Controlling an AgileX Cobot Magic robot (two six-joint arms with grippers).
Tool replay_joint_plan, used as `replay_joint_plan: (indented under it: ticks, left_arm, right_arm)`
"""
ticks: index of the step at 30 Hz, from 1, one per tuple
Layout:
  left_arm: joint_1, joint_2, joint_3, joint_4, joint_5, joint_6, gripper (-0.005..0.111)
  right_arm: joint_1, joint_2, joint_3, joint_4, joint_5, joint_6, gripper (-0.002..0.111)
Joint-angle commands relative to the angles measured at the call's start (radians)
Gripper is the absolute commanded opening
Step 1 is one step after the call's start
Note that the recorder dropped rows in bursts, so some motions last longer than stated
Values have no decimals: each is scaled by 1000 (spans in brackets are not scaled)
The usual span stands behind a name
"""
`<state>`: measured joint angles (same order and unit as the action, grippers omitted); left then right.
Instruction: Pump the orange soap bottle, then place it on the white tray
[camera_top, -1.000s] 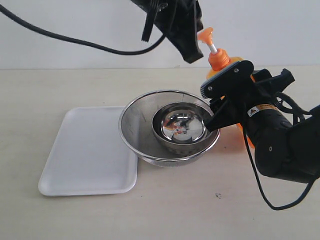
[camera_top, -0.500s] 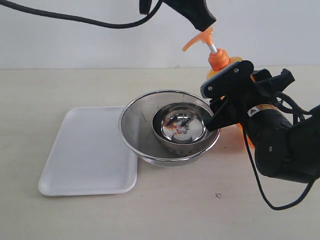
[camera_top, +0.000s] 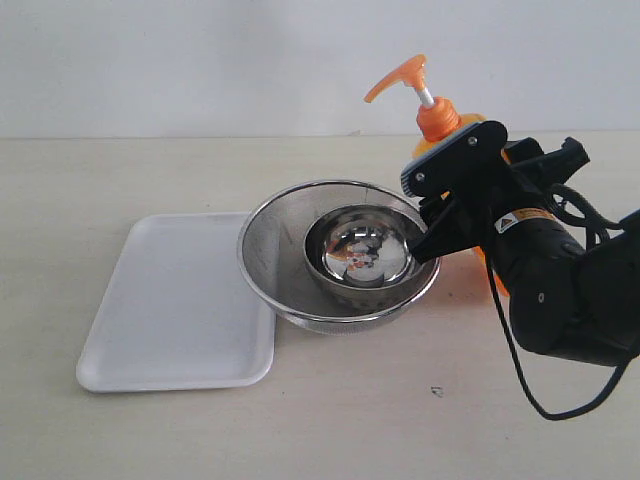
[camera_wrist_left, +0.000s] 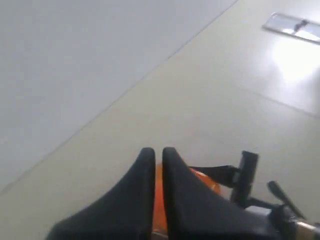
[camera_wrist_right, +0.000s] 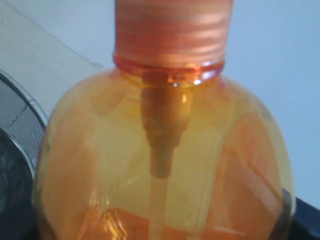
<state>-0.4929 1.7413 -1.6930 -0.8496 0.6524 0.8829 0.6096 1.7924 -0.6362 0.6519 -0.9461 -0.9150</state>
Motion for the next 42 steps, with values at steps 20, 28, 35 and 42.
replay_joint_plan:
  ticks: [20,28,35,42]
  left_arm:
    - [-4,129,-7,-117,35,143,5]
    - [-16,146,-7,-104,21,143,5]
    - [-18,170,-7,-95,6,143,5]
    - [-20,190,-7,-95,-2,144,5]
  right_arm:
    - [-2,-5,-5,-12,20,1,0]
    - [-2,-5,-5,-14,32,1,0]
    - [-2,-5,-5,-14,32,1,0]
    - [-2,-5,-5,-16,35,1,0]
